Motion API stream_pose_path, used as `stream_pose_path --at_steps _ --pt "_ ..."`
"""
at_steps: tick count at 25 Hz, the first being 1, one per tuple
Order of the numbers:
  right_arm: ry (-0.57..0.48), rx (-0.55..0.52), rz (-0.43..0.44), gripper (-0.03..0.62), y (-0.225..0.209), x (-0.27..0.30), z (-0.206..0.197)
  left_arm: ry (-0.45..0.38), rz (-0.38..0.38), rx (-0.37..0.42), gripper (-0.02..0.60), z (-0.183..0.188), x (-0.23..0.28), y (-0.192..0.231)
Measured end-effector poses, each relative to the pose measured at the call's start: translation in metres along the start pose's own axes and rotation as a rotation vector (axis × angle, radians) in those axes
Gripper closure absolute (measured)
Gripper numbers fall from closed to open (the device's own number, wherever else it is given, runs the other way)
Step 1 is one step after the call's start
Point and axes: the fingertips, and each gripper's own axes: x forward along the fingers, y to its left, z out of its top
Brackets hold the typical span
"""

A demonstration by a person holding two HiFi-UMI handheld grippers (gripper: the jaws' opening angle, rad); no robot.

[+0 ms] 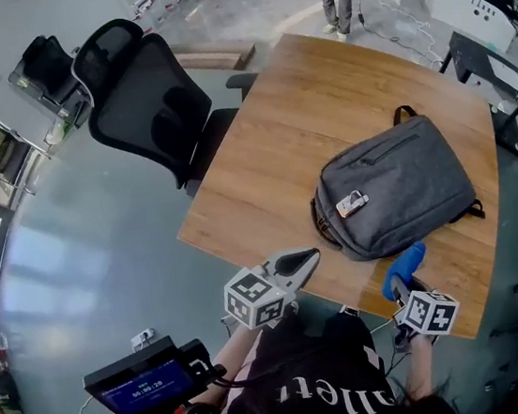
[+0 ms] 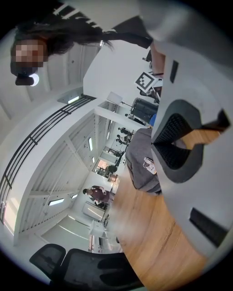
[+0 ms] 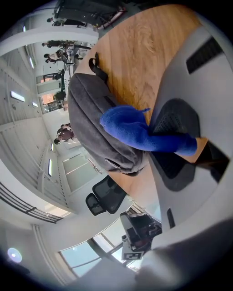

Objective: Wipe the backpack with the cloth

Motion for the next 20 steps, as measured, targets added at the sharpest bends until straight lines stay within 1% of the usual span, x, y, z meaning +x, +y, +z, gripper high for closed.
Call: stream_pose_path --at_steps 5,9,15,20 --pt "-0.044 0.081 -0.009 0.516 0.063 0.005 -0.029 0.037 -0.066 0.006 0.584 -0.011 -0.046 0.024" --pt "-0.054 0.107 -0.027 0.516 0.096 0.0 -0.055 0.058 -0.117 -0.02 0.584 -0.028 -0.062 0.026" --pt "-0.04 0.11 -0.045 0.516 0.117 -0.022 -0.093 0.06 -0.212 -0.024 0.584 -0.041 -0.064 -0.007" --pt "-0.043 0.115 -0.064 0.516 0.125 -0.028 -0.106 0.068 -0.272 -0.017 0.584 -0.047 -0.065 -0.025"
